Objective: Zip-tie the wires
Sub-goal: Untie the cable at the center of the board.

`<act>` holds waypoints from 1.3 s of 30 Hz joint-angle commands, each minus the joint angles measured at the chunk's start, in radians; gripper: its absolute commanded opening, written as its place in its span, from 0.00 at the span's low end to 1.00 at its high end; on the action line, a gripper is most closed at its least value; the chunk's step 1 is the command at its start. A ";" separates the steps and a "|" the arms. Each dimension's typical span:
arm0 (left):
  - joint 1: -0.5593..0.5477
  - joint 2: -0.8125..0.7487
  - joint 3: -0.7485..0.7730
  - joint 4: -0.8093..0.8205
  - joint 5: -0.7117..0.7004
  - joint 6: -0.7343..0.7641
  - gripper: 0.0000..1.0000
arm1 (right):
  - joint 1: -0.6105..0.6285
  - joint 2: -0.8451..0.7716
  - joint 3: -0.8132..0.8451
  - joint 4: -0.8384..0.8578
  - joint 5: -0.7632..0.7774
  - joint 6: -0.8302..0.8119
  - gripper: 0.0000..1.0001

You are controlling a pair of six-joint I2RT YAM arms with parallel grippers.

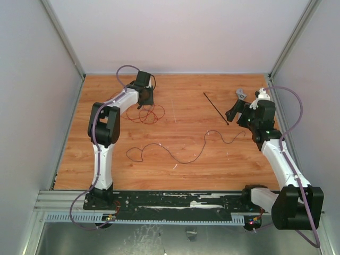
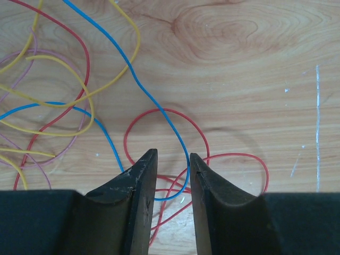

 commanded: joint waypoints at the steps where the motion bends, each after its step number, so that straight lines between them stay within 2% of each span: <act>1: 0.008 0.035 0.035 -0.006 -0.003 0.013 0.34 | 0.013 -0.020 -0.010 0.024 -0.005 -0.015 0.99; 7: 0.008 0.043 0.030 -0.007 0.017 0.011 0.30 | 0.013 -0.024 -0.012 0.020 -0.004 -0.014 0.99; 13: 0.008 0.038 0.027 -0.007 0.040 0.004 0.39 | 0.013 -0.026 -0.014 0.022 -0.009 -0.009 0.99; 15: 0.008 0.040 0.024 -0.007 0.051 0.002 0.39 | 0.012 -0.026 -0.014 0.023 -0.008 -0.008 0.99; 19: 0.008 0.041 0.025 -0.007 0.047 0.005 0.24 | 0.012 -0.027 -0.014 0.022 -0.009 -0.009 0.99; 23: 0.008 0.009 0.030 -0.007 0.027 0.011 0.00 | 0.013 -0.030 -0.011 0.022 -0.008 -0.009 0.99; 24: 0.009 -0.009 0.037 -0.010 0.026 0.016 0.00 | 0.013 -0.028 -0.009 0.022 -0.013 -0.009 0.99; 27: 0.011 -0.069 0.114 -0.066 0.025 0.044 0.00 | 0.012 -0.028 0.001 0.027 -0.049 -0.008 0.99; 32: 0.029 -0.175 0.333 -0.182 0.049 0.071 0.00 | 0.029 -0.036 0.001 0.081 -0.131 0.002 0.99; 36: 0.048 -0.268 0.482 -0.200 0.149 0.051 0.00 | 0.056 -0.015 0.000 0.156 -0.218 0.025 0.99; 39: 0.063 -0.311 0.564 -0.180 0.284 0.019 0.00 | 0.090 0.017 0.007 0.230 -0.283 0.050 0.99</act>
